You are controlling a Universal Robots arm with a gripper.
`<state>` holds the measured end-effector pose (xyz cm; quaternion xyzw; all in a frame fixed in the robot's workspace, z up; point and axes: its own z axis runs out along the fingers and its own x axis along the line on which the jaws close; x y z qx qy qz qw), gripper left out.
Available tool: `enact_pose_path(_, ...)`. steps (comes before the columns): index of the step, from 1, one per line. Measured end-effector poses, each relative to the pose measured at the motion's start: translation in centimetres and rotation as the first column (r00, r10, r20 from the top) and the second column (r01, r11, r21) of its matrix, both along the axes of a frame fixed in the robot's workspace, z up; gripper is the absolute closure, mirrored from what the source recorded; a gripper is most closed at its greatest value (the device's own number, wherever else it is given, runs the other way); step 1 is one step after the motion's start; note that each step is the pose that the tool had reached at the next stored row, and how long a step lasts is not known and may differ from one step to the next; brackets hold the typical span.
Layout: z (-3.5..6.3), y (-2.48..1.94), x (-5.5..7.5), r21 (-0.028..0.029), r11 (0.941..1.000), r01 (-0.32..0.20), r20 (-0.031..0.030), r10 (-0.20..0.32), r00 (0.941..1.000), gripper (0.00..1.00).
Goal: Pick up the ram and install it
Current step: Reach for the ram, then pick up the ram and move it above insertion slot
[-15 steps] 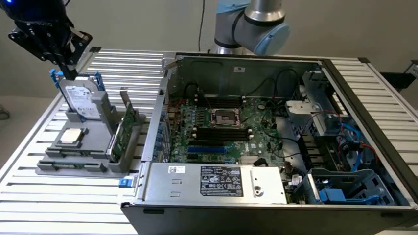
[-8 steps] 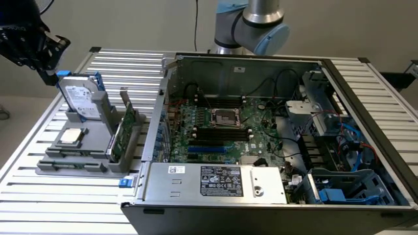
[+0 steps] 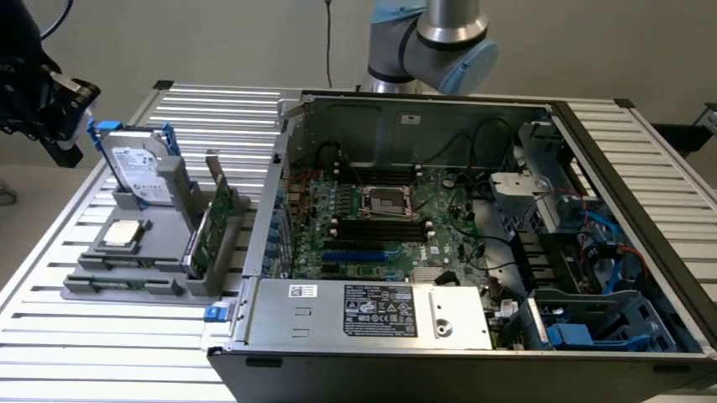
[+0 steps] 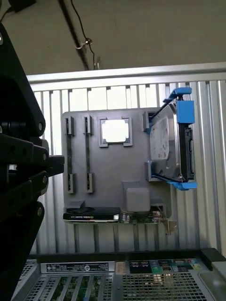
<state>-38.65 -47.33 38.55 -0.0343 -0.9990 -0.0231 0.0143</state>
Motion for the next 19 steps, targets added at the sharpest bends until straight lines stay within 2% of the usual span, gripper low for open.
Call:
enact_pose_path(7,-0.02,-0.56,-0.09,0.0002,0.9992,-0.04,0.0001,0.04,0.9992,0.89)
enact_pose_path(19,-0.01,-0.56,-0.08,0.0,0.9992,-0.04,0.0,0.04,0.9992,0.89)
